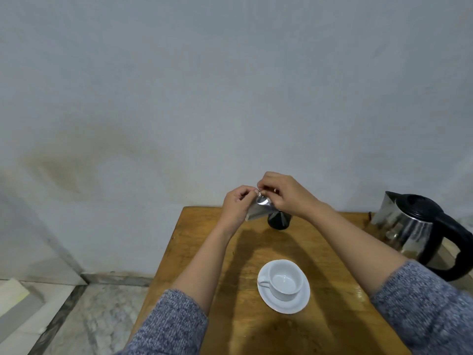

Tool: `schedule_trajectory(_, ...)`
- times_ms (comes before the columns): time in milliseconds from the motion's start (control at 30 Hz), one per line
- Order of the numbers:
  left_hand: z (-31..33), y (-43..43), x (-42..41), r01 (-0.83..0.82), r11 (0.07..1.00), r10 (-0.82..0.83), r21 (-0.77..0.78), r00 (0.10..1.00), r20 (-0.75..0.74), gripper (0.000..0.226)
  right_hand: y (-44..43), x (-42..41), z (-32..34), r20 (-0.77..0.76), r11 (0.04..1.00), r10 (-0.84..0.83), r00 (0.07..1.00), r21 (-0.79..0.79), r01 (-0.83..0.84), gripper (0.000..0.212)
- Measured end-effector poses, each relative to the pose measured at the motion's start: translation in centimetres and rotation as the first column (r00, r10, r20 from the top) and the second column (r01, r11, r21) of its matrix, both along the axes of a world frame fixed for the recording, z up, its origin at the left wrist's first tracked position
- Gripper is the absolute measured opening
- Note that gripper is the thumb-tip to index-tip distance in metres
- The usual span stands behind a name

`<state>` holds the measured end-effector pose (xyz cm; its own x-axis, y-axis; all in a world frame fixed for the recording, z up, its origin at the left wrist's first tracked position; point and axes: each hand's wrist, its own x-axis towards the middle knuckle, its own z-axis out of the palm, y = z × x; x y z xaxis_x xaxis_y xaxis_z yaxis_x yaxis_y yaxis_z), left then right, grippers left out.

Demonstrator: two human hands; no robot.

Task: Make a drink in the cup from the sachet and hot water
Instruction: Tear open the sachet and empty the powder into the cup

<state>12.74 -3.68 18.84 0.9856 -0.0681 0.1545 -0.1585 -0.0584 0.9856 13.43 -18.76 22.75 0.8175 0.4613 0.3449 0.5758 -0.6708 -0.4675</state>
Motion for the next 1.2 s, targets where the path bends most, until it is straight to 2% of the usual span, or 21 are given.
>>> schedule_trajectory(100, 0.3, 0.7, 0.0, -0.045, 0.999, 0.045, 0.000, 0.999, 0.025, 0.014, 0.8, -0.1, 0.1, -0.023, 0.993, -0.067, 0.998, 0.094, 0.069, 0.007)
schedule_trajectory(233, 0.2, 1.8, -0.1, -0.085, 0.996, 0.083, 0.029, 0.994, 0.070, 0.013, 1.8, 0.1, 0.3, -0.221, 0.951, -0.146, 0.964, 0.238, 0.199, 0.010)
schedule_trajectory(367, 0.5, 2.1, -0.3, -0.096, 0.995, 0.097, -0.013, 0.993, 0.061, 0.011, 2.3, 0.3, 0.7, -0.337, 0.911, -0.123, 0.933, 0.334, 0.241, 0.016)
schedule_trajectory(667, 0.0, 2.2, -0.4, -0.091, 0.996, 0.092, -0.015, 0.995, 0.048, 0.011, 2.4, 0.3, 0.8, -0.397, 0.920, -0.096, 0.913, 0.316, 0.234, 0.015)
schedule_trajectory(867, -0.1, 1.9, -0.4, -0.066, 0.998, 0.066, -0.014, 0.997, 0.034, 0.011, 2.2, 0.1, 0.8, -0.354, 0.954, -0.101, 0.930, 0.229, 0.191, 0.012)
schedule_trajectory(967, 0.1, 1.8, -0.2, -0.055, 0.998, 0.056, -0.017, 0.998, 0.016, 0.013, 2.2, 0.2, 0.5, -0.266, 0.965, -0.113, 0.957, 0.200, 0.170, 0.017)
schedule_trajectory(1100, 0.3, 1.9, -0.2, -0.077, 0.997, 0.077, -0.031, 0.997, -0.017, 0.011, 2.5, 0.1, 0.1, -0.154, 0.975, -0.078, 0.985, 0.193, 0.108, 0.010)
schedule_trajectory(1200, 0.2, 2.1, -0.2, -0.130, 0.991, 0.129, -0.038, 0.991, -0.046, 0.013, 3.2, -0.3, 0.1, -0.072, 0.995, -0.006, 0.997, 0.102, 0.014, 0.011)
